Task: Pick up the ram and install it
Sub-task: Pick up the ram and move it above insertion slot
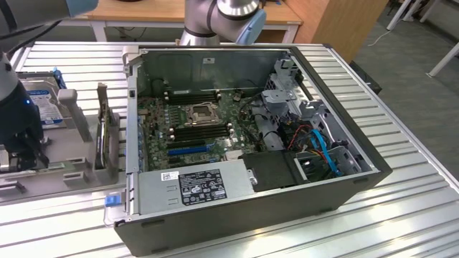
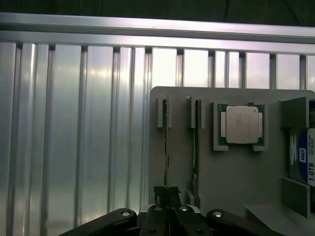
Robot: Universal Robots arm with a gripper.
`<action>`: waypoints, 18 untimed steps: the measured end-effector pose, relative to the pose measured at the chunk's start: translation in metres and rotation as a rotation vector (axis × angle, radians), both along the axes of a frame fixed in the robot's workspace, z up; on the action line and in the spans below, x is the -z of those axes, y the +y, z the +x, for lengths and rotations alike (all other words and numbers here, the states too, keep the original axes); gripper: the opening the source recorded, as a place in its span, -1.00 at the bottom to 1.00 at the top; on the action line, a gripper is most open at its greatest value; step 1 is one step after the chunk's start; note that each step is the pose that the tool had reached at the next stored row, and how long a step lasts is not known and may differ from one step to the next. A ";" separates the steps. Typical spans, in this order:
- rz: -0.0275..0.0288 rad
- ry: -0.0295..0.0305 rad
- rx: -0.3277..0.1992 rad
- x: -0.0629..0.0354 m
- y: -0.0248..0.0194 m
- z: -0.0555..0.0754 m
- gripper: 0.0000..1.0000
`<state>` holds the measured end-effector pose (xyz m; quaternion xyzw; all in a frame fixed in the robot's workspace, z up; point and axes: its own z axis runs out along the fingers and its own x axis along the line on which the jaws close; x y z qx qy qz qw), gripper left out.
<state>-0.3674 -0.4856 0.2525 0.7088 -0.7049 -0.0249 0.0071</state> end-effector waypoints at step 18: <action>0.0000 0.0001 0.000 -0.0502 0.0000 0.000 -0.77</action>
